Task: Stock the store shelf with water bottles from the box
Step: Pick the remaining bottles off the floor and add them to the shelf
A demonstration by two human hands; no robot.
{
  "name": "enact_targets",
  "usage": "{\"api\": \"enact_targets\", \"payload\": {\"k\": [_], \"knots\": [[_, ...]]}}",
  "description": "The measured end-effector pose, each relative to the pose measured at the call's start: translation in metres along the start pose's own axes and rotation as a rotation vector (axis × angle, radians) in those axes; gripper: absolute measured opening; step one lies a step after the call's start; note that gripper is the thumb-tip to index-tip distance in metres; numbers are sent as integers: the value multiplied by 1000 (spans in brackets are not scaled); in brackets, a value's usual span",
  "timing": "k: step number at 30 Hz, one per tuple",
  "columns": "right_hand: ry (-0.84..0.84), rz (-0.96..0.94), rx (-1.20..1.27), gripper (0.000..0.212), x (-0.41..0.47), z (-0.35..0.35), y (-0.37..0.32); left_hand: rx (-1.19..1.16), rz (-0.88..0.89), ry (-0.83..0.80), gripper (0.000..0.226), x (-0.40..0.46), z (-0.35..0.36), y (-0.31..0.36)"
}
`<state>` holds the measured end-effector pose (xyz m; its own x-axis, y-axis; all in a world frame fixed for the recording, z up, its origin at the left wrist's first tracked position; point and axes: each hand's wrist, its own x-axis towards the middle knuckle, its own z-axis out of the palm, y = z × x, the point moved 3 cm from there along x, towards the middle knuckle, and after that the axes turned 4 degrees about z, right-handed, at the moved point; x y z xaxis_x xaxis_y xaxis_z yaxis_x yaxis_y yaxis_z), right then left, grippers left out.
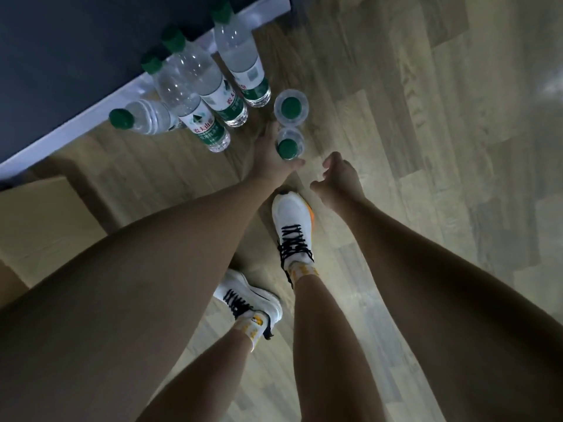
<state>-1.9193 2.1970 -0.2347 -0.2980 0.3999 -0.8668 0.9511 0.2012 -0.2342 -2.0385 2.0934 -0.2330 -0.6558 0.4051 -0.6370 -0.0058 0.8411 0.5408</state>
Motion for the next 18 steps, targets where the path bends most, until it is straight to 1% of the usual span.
{"api": "enact_targets", "payload": {"k": [4, 6, 8, 11, 15, 18], "knots": [[2, 6, -1, 49, 15, 12, 7, 19, 55, 135, 75, 2, 13, -13], [-1, 1, -7, 49, 15, 16, 6, 26, 78, 172, 67, 0, 14, -14], [-2, -3, -4, 47, 9, 18, 2, -17, 70, 163, 59, -3, 10, -12], [6, -37, -22, 43, -9, 15, -8, -62, 10, 132, 53, -14, -4, -10], [12, -67, -84, 42, -43, 3, -28, -91, -41, 125, 53, -46, -31, -4], [7, -99, -101, 44, -80, -9, -51, -112, -96, 104, 56, -76, -67, 7]]}}
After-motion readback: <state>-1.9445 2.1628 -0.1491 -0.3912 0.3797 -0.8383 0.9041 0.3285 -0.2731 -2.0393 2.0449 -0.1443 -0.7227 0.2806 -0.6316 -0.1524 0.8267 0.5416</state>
